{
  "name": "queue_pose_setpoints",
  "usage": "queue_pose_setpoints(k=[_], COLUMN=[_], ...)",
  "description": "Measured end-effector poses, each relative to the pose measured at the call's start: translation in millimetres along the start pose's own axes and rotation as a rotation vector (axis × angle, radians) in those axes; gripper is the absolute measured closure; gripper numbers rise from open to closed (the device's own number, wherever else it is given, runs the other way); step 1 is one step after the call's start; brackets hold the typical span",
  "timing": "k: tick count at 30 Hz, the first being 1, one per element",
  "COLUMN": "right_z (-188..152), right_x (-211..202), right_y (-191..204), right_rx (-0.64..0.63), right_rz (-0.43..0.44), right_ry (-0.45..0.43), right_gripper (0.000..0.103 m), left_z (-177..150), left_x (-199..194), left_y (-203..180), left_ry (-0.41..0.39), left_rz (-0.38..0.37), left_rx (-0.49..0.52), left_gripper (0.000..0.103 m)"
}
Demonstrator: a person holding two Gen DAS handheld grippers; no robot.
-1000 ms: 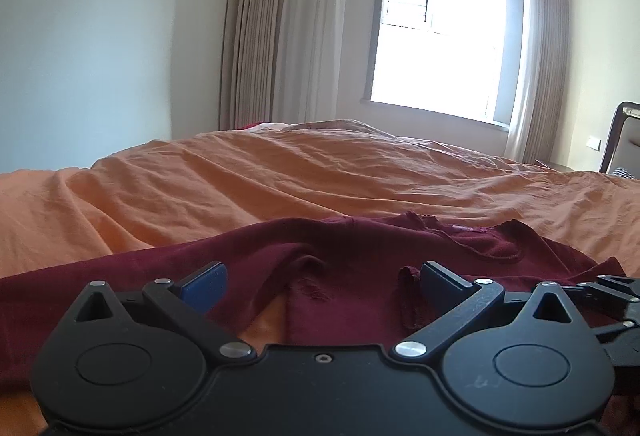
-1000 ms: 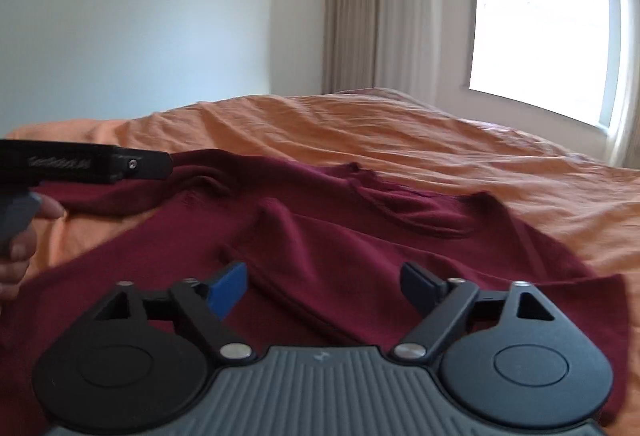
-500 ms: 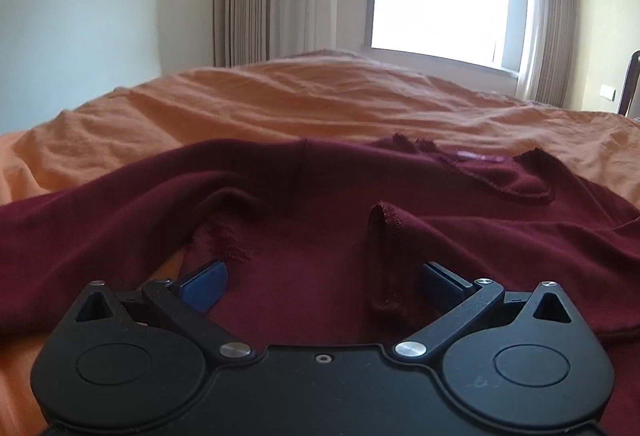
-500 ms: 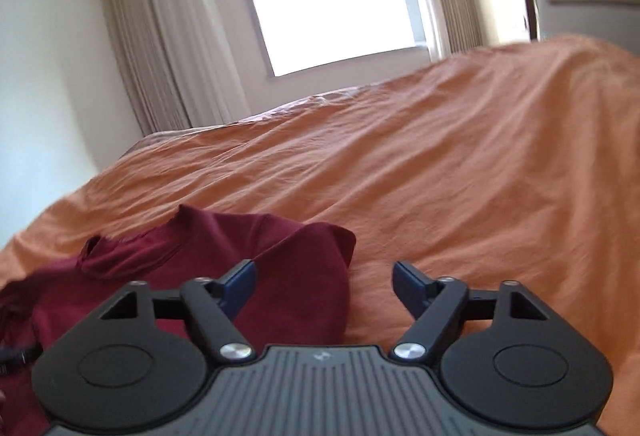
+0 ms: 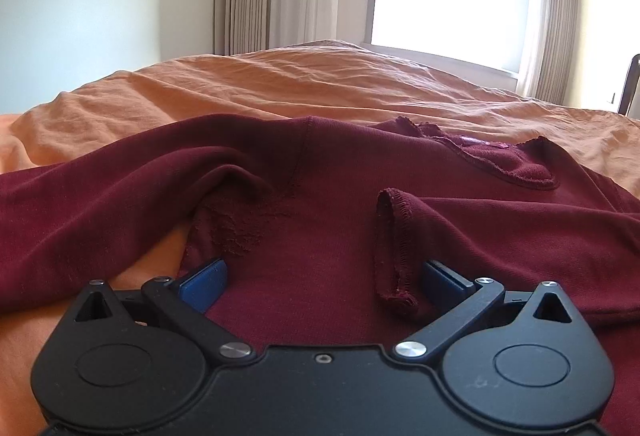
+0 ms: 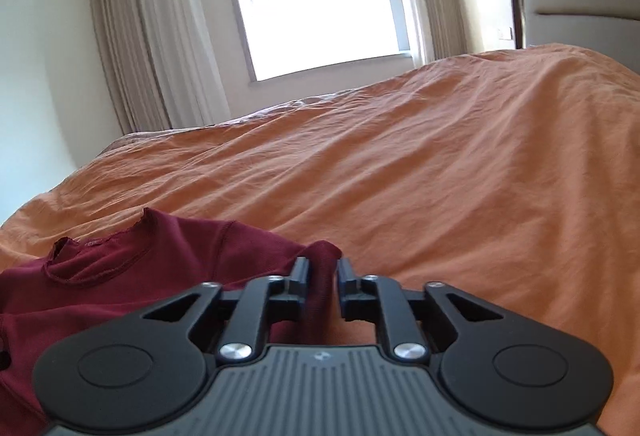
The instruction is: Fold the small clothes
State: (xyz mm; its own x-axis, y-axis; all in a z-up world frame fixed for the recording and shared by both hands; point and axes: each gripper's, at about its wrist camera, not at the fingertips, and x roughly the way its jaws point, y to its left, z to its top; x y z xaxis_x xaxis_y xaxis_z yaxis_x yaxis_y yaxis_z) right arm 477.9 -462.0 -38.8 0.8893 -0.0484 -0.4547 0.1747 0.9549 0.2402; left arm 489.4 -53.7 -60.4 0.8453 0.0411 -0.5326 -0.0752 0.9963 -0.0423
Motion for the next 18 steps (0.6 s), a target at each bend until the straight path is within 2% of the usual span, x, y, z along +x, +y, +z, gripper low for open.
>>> queue_pose_setpoints(k=[2, 5, 7, 8, 10, 13, 15, 17, 18], right_z=[-3.5, -15.9, -29.9, -37.0, -51.4, -68.1, -73.1, -73.5, -73.4], right_x=[-15.4, -49.0, -76.0, -85.5, -99.7, -99.6, -91.6, -78.2, -70.1], right_y=[2.1, 9.4, 15.7, 18.1, 26.6, 44.7, 56.9, 66.9, 69.0], right_rx=[-0.041, -0.147, -0.218, -0.254, -0.339, -0.478, -0.537, -0.561, -0.560], right_rz=[0.004, -0.006, -0.017, -0.019, -0.035, -0.054, -0.083, -0.107, -0.119], right_ry=[-0.013, -0.027, -0.038, -0.038, -0.040, -0.019, -0.028, -0.025, -0.022], right_gripper=[0.046, 0.032, 0.019, 0.017, 0.016, 0.019, 0.028, 0.044, 0.048], left_z=[0.3, 0.2, 0.2, 0.2, 0.2, 0.2, 0.0, 0.0, 0.0], left_x=[0.3, 0.2, 0.2, 0.2, 0.3, 0.3, 0.4, 0.4, 0.4], left_y=[0.2, 0.3, 0.4, 0.3, 0.4, 0.2, 0.4, 0.4, 0.4], left_ry=[0.000, 0.000, 0.000, 0.000, 0.000, 0.000, 0.000, 0.000, 0.000], left_rz=[0.000, -0.002, -0.001, -0.001, -0.002, -0.001, -0.001, -0.001, -0.001], left_rx=[-0.001, -0.003, -0.002, -0.002, -0.002, -0.001, -0.002, -0.001, -0.001], left_gripper=[0.000, 0.000, 0.000, 0.000, 0.000, 0.000, 0.000, 0.000, 0.000])
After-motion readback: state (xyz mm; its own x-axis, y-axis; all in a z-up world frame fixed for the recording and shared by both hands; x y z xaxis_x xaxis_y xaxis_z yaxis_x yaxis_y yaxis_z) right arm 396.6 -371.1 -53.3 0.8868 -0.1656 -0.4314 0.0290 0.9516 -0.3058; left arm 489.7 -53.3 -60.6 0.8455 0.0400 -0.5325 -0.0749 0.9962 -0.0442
